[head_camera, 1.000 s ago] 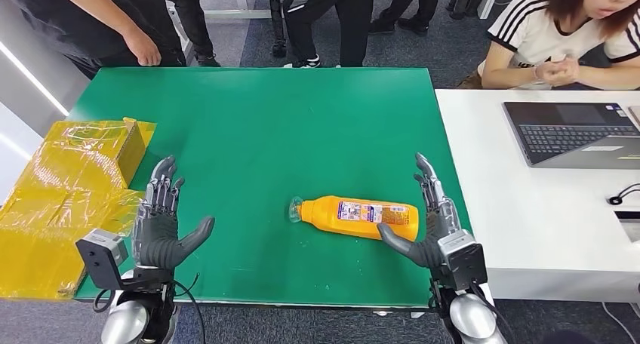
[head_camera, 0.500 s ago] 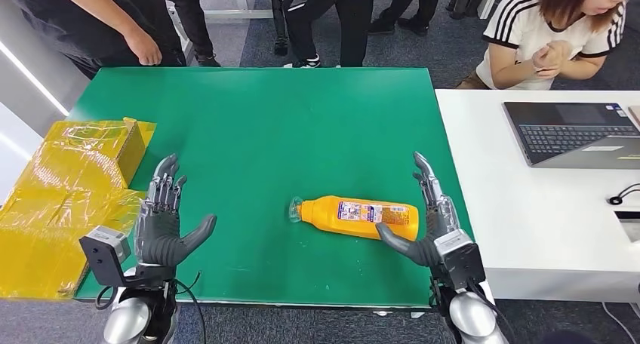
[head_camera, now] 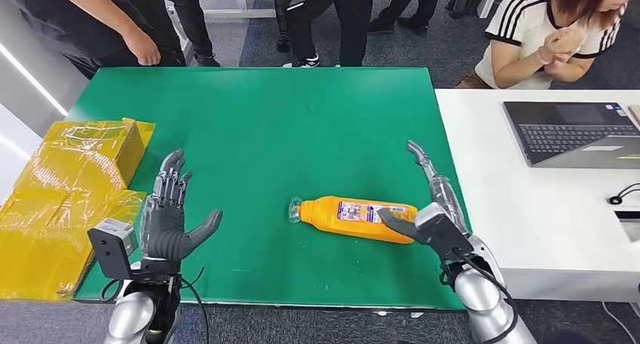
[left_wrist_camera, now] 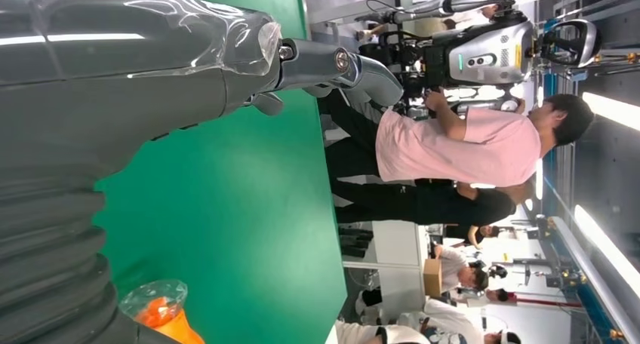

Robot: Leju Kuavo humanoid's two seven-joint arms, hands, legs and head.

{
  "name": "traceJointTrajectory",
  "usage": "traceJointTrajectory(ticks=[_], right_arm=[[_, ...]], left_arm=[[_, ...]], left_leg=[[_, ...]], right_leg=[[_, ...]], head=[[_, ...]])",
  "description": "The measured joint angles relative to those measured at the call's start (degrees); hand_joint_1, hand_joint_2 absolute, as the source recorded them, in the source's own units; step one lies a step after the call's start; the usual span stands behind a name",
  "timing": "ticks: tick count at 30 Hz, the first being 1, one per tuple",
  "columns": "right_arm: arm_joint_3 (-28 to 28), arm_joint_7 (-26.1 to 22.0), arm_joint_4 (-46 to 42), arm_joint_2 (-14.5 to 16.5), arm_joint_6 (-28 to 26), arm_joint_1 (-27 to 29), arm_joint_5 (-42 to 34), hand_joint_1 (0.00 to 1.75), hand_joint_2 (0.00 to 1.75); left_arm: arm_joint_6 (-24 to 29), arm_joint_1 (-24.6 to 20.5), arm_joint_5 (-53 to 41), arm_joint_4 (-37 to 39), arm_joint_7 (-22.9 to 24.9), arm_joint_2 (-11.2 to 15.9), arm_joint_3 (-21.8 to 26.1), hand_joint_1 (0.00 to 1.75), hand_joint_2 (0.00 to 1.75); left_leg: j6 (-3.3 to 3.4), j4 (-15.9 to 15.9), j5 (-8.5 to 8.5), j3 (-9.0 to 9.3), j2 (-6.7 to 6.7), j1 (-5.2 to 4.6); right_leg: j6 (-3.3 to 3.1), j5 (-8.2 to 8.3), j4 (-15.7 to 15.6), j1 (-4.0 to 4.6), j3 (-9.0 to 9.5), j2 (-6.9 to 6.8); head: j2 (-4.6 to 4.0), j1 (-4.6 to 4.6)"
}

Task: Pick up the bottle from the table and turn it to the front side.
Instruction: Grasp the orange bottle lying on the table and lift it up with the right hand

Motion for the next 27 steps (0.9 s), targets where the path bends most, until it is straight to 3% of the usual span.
traceJointTrajectory(ticks=[4,7,23,27], right_arm=[[2.61,7.99,4.07,-2.33,4.75,-4.58,8.60,0.00,1.75],[4.06,11.12,6.32,-3.98,7.06,-7.06,11.42,0.00,1.75],[10.99,16.38,13.01,-9.75,19.68,-11.09,14.29,0.00,1.75],[12.17,15.11,14.33,-10.25,19.36,-11.55,13.05,0.00,1.75]], left_arm=[[-1.61,0.07,-0.75,0.00,0.95,-0.02,0.00,0.00,1.75],[-2.63,0.13,-0.85,0.04,1.46,-0.02,0.00,0.00,1.75],[-7.41,-3.55,0.09,3.10,4.68,-0.90,-0.01,0.00,1.75],[-8.28,-4.29,0.28,3.80,5.08,-1.47,-0.01,0.00,1.75]], left_leg=[[0.02,0.00,0.03,-0.01,-0.04,0.00],[0.03,0.02,0.06,-0.01,-0.06,-0.01],[0.05,0.05,0.05,0.00,-0.05,-0.01],[0.05,0.05,0.04,-0.01,-0.05,-0.01]], right_leg=[[0.00,0.00,0.00,0.00,0.01,-0.08],[0.01,0.02,0.00,0.00,0.03,-0.10],[0.02,0.03,0.00,0.00,0.02,-0.09],[0.02,0.03,0.00,0.00,0.02,-0.08]], head=[[0.00,0.01],[0.00,0.02],[0.00,0.01],[0.00,0.01]])
